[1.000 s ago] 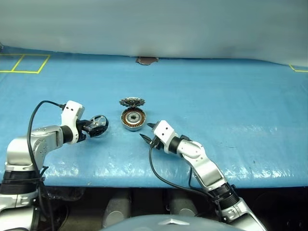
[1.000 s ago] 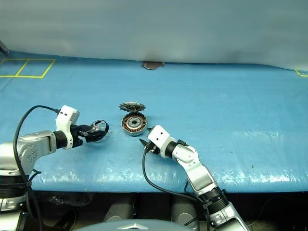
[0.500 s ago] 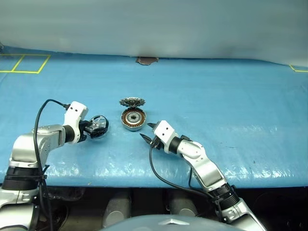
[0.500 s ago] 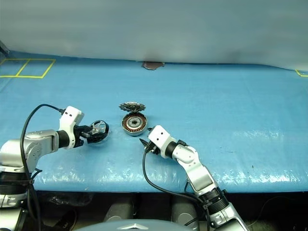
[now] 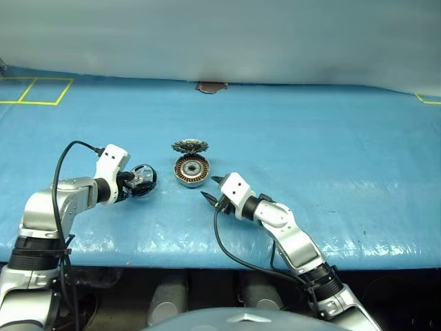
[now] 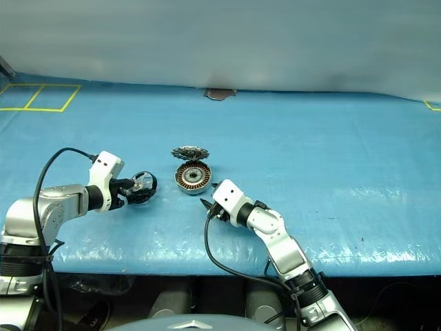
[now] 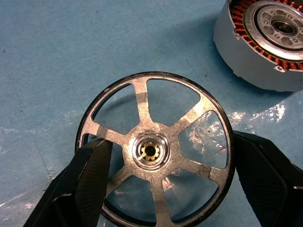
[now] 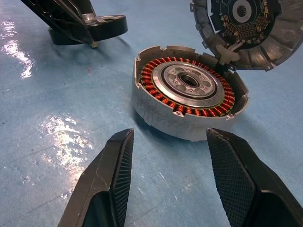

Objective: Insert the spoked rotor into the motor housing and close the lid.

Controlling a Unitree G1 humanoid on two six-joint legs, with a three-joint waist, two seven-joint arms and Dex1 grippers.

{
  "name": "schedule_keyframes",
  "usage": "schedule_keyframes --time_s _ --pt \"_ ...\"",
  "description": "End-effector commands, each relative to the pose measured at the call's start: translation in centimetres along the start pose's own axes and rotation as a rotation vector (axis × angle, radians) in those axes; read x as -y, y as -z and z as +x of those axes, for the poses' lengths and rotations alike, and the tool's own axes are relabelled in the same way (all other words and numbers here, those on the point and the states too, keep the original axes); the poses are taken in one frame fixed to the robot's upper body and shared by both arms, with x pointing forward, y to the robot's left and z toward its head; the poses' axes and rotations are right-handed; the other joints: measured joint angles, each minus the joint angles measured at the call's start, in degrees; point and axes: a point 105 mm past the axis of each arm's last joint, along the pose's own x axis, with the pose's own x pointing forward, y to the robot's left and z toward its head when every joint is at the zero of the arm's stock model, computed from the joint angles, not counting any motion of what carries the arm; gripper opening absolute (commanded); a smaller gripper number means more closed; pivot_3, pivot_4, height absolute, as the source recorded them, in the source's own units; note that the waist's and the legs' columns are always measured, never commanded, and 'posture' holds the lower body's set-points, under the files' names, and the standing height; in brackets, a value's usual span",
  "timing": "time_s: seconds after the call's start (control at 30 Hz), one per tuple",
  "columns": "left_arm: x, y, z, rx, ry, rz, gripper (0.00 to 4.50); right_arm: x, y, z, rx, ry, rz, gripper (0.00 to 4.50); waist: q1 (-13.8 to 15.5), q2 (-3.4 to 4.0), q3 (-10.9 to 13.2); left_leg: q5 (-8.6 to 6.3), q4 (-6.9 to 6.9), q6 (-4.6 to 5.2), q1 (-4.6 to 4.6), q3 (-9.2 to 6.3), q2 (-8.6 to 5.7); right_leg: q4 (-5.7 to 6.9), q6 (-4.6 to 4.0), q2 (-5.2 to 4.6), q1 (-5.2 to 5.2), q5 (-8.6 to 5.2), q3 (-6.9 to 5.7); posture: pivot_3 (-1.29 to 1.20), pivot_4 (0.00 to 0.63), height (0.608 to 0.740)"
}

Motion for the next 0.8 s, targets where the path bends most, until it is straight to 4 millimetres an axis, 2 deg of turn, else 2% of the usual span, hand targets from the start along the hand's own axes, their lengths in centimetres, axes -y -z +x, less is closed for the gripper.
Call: schedule_keyframes --time_s 0.03,0.2,0.37,0.57,0.8 --pt "0.5 0.8 0.3 -0.02 0.029 -0.016 3.73 0.5 -1.3 -0.1 0.05 0.019 -0.016 2.58 0.0 0.0 0.0 0.0 0.0 0.0 0.0 0.0 0.0 0.0 0.0 0.0 0.0 0.0 0.0 0.0 0.15 0.74" --pt "0.8 0.5 0.0 0.005 0.057 -0.026 3.7 0.5 -1.3 -0.1 0.048 0.022 -0.019 2.58 -0.01 0.0 0.0 0.0 0.0 0.0 0.01 0.01 0.0 0.0 0.0 0.0 0.01 0.0 0.0 0.0 0.15 0.74" --pt "0.9 -0.9 -0.8 0.093 0.095 -0.045 3.7 0.6 -1.3 -0.1 0.05 0.024 -0.021 2.58 -0.01 -0.01 0.0 0.0 0.0 0.0 0.0 0.0 0.0 0.0 0.0 0.0 0.0 0.0 0.0 0.0 0.15 0.74" --pt "1.1 -2.9 -1.7 0.254 0.134 0.015 3.7 0.8 -1.3 -0.4 0.048 0.03 -0.026 2.58 -0.03 -0.01 0.0 0.0 0.0 0.0 -0.03 0.0 0.01 -0.01 -0.01 0.0 -0.02 0.0 0.0 0.0 0.15 0.74" --pt "1.8 -2.3 -1.6 0.248 0.196 -0.034 3.7 0.8 -1.1 -0.2 0.035 0.028 -0.038 2.58 -0.06 -0.01 0.01 0.0 -0.01 0.0 -0.03 0.0 0.01 -0.01 -0.01 0.0 -0.03 0.0 0.0 0.0 0.15 0.74"
